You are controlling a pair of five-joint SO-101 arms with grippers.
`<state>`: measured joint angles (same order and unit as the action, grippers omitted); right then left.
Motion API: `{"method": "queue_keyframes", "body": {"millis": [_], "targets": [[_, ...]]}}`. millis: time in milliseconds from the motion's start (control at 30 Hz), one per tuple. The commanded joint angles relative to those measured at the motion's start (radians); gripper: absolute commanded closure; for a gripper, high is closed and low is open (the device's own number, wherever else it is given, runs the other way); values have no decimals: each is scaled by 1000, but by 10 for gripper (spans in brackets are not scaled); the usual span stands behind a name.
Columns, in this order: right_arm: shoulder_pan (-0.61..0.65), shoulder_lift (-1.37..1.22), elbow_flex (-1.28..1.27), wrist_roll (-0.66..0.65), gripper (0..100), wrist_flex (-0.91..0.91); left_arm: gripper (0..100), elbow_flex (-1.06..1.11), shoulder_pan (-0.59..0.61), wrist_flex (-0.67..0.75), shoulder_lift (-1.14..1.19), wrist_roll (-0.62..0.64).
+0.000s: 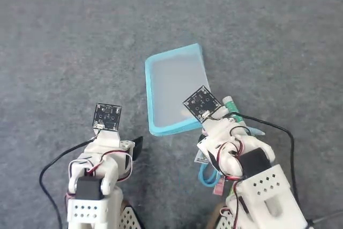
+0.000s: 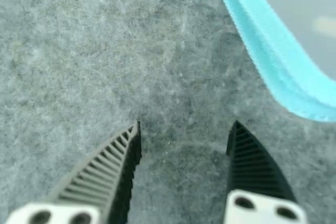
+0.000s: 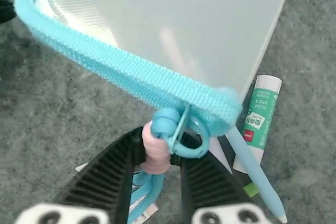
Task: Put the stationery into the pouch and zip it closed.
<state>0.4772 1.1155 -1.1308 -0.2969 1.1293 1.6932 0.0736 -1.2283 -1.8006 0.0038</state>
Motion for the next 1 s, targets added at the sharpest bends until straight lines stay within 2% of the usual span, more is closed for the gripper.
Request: {"method": "queue_keyframes", "body": {"millis": [0,200,300,400,500,600,767,867,967], "targets": [[4,30,5,14,992,-22,746,-8,2,115,-21,-5],[2,30,3,14,992,-22,746,-15,-25,298,-20,-14],[2,30,3,15,992,-22,746,-85,-9,316,-17,-84],[2,30,3,15,992,-22,746,-245,3,298,28,-58],[2,30,3,17,992,-22,746,-374,6,339,212,-78],[2,30,3,17,992,-19,746,-530,5,384,523,-83],[2,22,3,15,992,-21,746,-774,-2,345,996,23],[2,21,3,14,992,-24,745,-806,-12,350,1088,21],[2,21,5,14,992,-44,742,-788,-20,350,1040,25]]}}
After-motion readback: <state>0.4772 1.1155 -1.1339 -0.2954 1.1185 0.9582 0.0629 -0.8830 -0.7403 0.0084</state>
